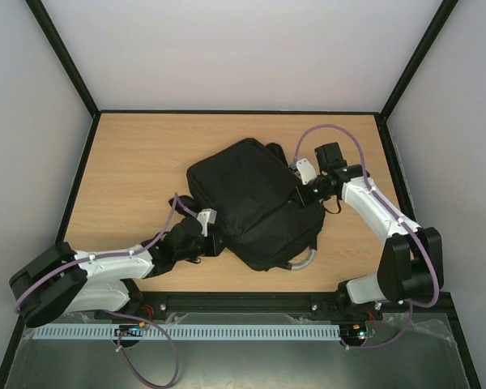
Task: Pack the student bag
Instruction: Zip the student bag at the center of the board, then reset both arms
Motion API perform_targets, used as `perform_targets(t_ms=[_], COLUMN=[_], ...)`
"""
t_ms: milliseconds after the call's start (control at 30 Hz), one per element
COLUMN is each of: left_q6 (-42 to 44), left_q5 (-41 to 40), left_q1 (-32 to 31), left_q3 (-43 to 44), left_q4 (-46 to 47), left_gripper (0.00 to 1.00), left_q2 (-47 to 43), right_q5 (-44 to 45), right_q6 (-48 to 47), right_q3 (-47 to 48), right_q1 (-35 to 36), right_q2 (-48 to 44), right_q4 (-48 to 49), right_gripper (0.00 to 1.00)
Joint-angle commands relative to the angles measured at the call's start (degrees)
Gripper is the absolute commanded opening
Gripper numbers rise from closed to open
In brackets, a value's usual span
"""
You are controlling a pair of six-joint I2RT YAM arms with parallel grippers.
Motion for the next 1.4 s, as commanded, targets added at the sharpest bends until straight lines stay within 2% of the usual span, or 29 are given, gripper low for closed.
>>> perform_targets(t_ms=[0,500,767,800,867,900,1000,1100,1233,1267,1300,1367], left_q6=[1.3,2.47,5.54,6.5,8.91,10.31,14.79,20.56,28.52,30.65,32.48,35.78], left_q5=[-2.08,-3.77,-3.58,-3.59,-4.12,-4.41,-6.67,-10.99,-17.14,-18.32,-19.54,-22.61], left_q1=[0.0,0.81,4.39,4.86,5.64,5.98,6.78,7.28,7.93,8.08,8.19,8.3], left_q3=[-1.13,-0.87,0.66,1.59,4.4,6.37,13.76,21.87,34.34,37.51,40.72,46.57], left_q4=[-0.94,-4.66,-8.74,-9.74,-13.11,-15.31,-24.5,-34.33,-44.35,-46.16,-47.66,-50.16], left_gripper=[0.02,0.02,0.02,0.02,0.06,0.12,0.46,0.63,0.77,0.79,0.81,0.86], left_q2=[-1.41,-4.0,-6.1,-6.04,-5.94,-5.87,-5.69,-5.67,-5.03,-4.49,-3.73,-1.86], right_q5=[1.24,0.22,-2.77,-3.66,-4.82,-5.25,-5.78,-5.26,-3.45,-2.89,-2.42,-1.57], right_q6=[-2.34,-2.76,-2.46,-2.38,-1.46,-0.76,0.4,1.1,2.81,3.32,4.03,6.43], right_q3=[-0.25,-1.39,-2.09,-2.12,-2.28,-2.25,-1.85,0.18,5.45,7.05,8.85,12.11], right_q1=[-4.88,-15.95,-19.15,-19.17,-19.24,-19.26,-19.27,-19.27,-19.27,-19.27,-19.27,-19.27], right_q2=[-0.28,7.04,7.89,7.16,4.97,3.61,-0.56,-4.18,-7.79,-8.52,-9.21,-10.4], right_q4=[-2.79,0.97,1.28,1.04,0.91,0.9,0.65,-0.47,-1.39,-1.34,-1.21,-0.1], right_gripper=[0.01,0.01,0.01,0.04,0.19,0.29,0.46,0.57,0.75,0.84,0.98,1.0])
